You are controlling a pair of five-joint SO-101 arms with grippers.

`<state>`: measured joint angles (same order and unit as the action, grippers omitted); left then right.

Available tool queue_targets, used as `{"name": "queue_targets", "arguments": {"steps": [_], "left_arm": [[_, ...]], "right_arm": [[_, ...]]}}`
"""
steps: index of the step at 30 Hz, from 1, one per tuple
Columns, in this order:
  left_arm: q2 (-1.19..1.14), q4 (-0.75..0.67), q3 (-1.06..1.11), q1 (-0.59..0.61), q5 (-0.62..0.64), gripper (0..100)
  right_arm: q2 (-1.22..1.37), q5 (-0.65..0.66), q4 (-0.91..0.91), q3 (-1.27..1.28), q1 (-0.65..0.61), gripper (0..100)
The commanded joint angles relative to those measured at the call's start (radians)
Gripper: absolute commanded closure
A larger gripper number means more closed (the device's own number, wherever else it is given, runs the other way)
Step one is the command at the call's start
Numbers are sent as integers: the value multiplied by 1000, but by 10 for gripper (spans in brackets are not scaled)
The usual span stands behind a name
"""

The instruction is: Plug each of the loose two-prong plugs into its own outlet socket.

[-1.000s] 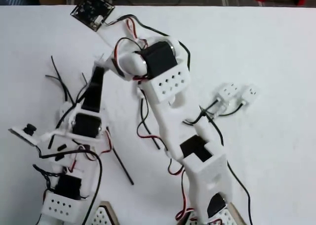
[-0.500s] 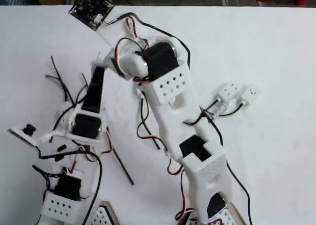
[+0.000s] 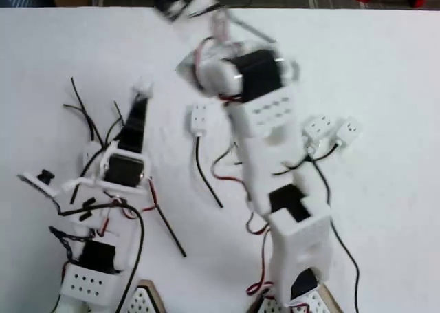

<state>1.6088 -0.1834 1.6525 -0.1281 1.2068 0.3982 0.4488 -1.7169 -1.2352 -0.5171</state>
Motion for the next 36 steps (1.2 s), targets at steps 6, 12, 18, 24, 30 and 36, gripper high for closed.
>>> {"name": "queue_targets", "arguments": {"steps": [6, 12, 18, 24, 30, 36], "left_arm": [[2, 21, -26, 239, -3, 976], [1, 141, 49, 344, -8, 976], [5, 345, 48, 455, -11, 976], [5, 350, 48, 455, -11, 976], [4, 350, 48, 455, -11, 976], [4, 350, 48, 455, -11, 976]], "right_arm": [[-154, -226, 7, 336, 142, 844], [2, -512, 102, 440, 137, 785], [196, -618, 243, 439, 99, 730], [305, -628, 384, 439, 5, 730], [417, -687, 493, 439, -10, 731], [503, -712, 499, 439, -4, 745]]}}
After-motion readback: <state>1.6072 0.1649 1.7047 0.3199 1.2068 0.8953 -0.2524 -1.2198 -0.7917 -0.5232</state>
